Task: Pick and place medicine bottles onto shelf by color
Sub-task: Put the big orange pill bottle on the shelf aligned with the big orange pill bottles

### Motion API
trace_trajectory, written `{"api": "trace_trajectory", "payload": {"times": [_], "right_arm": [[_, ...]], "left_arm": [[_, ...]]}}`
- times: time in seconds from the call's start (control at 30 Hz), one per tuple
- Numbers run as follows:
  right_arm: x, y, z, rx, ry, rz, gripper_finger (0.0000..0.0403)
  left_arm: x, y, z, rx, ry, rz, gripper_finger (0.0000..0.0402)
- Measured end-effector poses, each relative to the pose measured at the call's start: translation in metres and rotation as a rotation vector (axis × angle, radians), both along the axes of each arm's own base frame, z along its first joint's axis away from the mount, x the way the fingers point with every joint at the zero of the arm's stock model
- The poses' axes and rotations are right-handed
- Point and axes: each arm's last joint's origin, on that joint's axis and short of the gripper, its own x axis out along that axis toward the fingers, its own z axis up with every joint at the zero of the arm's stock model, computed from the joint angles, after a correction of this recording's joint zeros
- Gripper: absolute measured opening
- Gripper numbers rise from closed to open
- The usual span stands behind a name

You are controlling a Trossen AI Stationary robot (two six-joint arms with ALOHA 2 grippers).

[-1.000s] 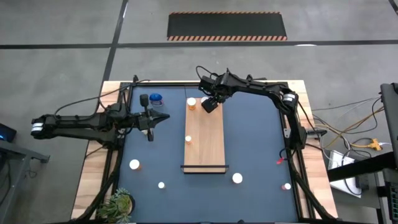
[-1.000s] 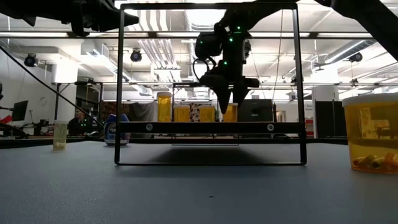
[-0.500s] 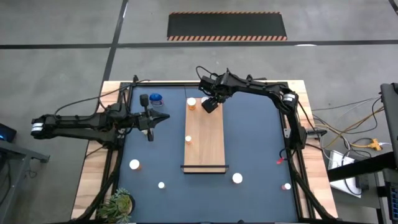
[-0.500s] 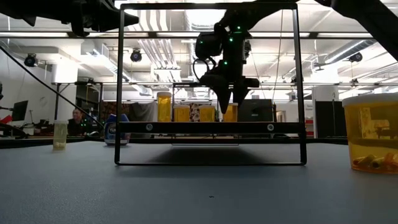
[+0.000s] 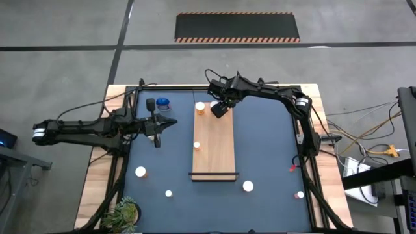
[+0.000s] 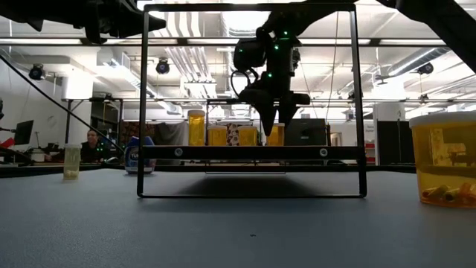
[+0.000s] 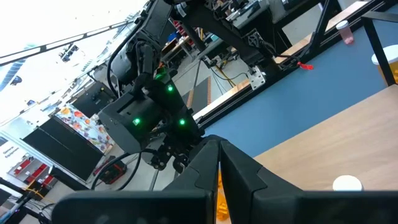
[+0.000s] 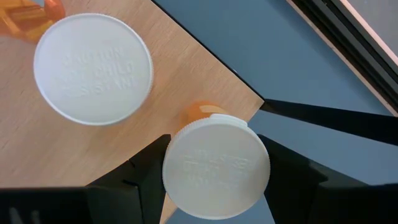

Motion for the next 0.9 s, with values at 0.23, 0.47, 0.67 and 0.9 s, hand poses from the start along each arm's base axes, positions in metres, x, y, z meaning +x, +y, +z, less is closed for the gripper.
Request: {"api": "trace_trajectory", "payload": {"times": [0.23, 0.47, 0.67, 0.9], "right_arm": [[-0.0001, -0.0003, 0.0, -0.009, 0.008, 0.018, 0.0206], [0.0002, -0.0003, 0.0001, -0.012, 0.007, 0.023, 0.0206], [0.0003, -0.0004, 0.0001, -0.013, 0.005, 0.023, 0.0206], [0.0005, -0.0003, 0.0002, -0.013, 0.004, 0.024, 0.0206]], "left_arm": [[0.0, -0.0001, 0.0002, 0.001, -0.002, 0.0, 0.0], [0.0001, 0.0, 0.0004, -0.001, -0.005, 0.0, 0.0], [0.0003, 0.0, 0.0001, -0.003, -0.003, 0.0, 0.0], [0.0004, 0.0, -0.0001, -0.004, -0.001, -0.001, 0.0]]}}
